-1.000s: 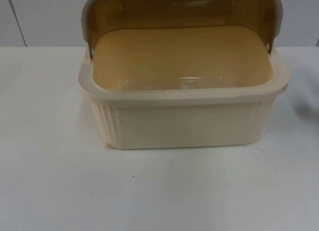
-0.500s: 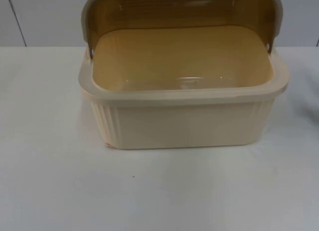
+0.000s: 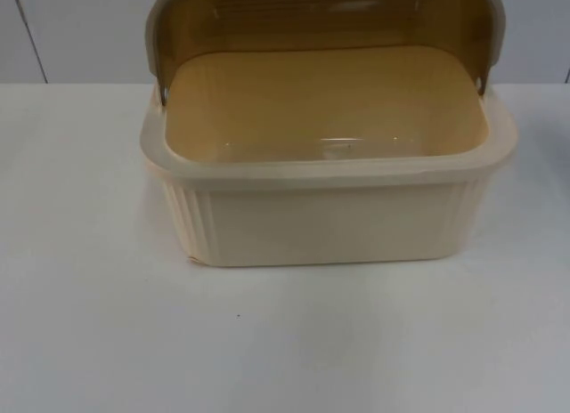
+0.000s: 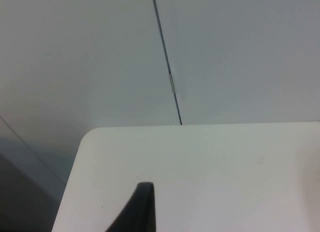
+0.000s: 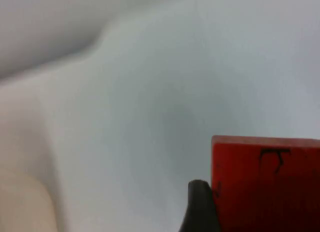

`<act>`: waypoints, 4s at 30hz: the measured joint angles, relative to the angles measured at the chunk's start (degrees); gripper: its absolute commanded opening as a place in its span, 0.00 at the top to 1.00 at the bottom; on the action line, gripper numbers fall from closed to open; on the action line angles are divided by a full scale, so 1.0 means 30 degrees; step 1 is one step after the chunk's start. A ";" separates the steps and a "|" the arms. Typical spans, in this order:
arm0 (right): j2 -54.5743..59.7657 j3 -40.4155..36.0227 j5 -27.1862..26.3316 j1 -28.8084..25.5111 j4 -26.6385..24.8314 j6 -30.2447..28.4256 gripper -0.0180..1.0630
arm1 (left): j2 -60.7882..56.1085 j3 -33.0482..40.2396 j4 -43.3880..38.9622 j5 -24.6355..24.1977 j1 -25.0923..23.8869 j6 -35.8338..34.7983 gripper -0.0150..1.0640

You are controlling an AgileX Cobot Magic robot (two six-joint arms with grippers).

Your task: Open the box lid with the left hand, place the block into the box with the right hand, then close the box lid with the left hand.

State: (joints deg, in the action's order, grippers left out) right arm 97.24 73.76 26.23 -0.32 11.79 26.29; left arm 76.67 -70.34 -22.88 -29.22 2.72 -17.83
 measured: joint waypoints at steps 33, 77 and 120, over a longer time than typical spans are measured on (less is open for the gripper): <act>-0.2593 1.0529 0.0880 1.0546 -0.5597 -1.1359 0.98 | 0.0000 0.0000 0.0196 0.0034 0.0000 0.0031 0.02; 0.1984 -0.7553 -1.7801 1.2749 -0.9792 -1.4068 0.98 | 0.0000 0.0000 0.0196 0.0069 0.0000 0.0031 0.02; 0.5901 -0.3024 -1.5961 1.2749 -1.2580 -1.5540 0.01 | 0.0000 0.0000 0.0196 -0.0121 0.0000 0.0031 0.02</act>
State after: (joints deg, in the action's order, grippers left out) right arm 114.95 64.68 -21.65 37.92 -25.95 -20.33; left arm 76.67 -70.34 -22.29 -29.58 2.72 -17.74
